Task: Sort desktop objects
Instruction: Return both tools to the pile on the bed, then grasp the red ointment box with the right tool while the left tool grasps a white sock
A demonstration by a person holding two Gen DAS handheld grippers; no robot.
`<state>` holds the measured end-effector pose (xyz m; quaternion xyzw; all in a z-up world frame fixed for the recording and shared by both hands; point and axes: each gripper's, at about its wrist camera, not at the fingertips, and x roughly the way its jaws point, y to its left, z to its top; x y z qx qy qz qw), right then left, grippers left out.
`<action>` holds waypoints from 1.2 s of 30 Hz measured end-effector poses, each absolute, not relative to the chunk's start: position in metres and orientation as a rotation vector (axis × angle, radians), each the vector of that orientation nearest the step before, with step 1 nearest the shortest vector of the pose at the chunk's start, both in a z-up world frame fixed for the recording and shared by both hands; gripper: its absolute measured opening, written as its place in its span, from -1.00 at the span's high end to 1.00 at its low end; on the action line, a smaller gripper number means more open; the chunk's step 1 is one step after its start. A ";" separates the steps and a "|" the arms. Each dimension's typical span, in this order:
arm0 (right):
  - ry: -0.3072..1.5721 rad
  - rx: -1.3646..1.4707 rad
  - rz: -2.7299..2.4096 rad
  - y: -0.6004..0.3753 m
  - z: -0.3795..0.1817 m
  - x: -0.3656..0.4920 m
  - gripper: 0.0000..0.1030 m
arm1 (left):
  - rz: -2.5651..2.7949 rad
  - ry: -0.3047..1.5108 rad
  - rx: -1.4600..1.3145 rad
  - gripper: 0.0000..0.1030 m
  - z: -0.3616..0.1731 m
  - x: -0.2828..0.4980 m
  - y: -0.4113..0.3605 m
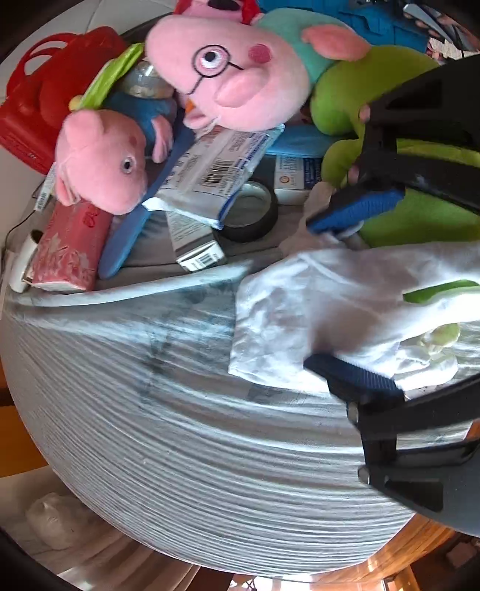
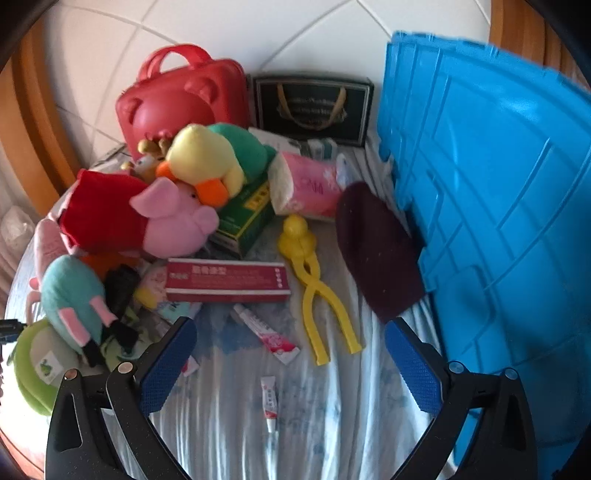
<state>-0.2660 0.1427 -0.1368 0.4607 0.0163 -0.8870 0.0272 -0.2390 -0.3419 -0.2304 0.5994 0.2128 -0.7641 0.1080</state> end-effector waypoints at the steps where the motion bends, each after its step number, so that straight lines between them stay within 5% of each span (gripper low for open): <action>1: 0.037 1.437 -2.730 0.144 -0.141 -0.270 -1.00 | -2.247 0.614 1.774 0.43 -0.232 -0.240 -0.341; 5: -0.025 1.482 -2.688 0.145 -0.154 -0.288 -1.00 | -2.258 0.538 1.758 0.78 -0.233 -0.239 -0.330; 14: -0.040 1.541 -2.581 0.127 -0.178 -0.322 -1.00 | -2.547 0.267 1.357 0.85 -0.135 -0.239 -0.265; 23: -0.444 1.765 -2.448 0.133 -0.200 -0.363 -1.00 | -2.548 0.190 1.440 0.85 -0.139 -0.263 -0.275; 25: -0.552 1.809 -2.404 0.134 -0.204 -0.372 -1.00 | -2.484 0.188 1.533 0.68 -0.156 -0.272 -0.287; 27: -0.669 1.874 -2.351 0.134 -0.213 -0.382 -1.00 | -2.393 0.189 1.654 0.05 -0.177 -0.277 -0.300; 28: -0.716 1.901 -2.330 0.133 -0.217 -0.386 -1.00 | -2.374 0.196 1.682 -0.07 -0.186 -0.280 -0.301; 36: -0.846 2.084 -2.270 0.117 -0.246 -0.411 -1.00 | -2.180 0.317 2.040 -0.12 -0.256 -0.290 -0.311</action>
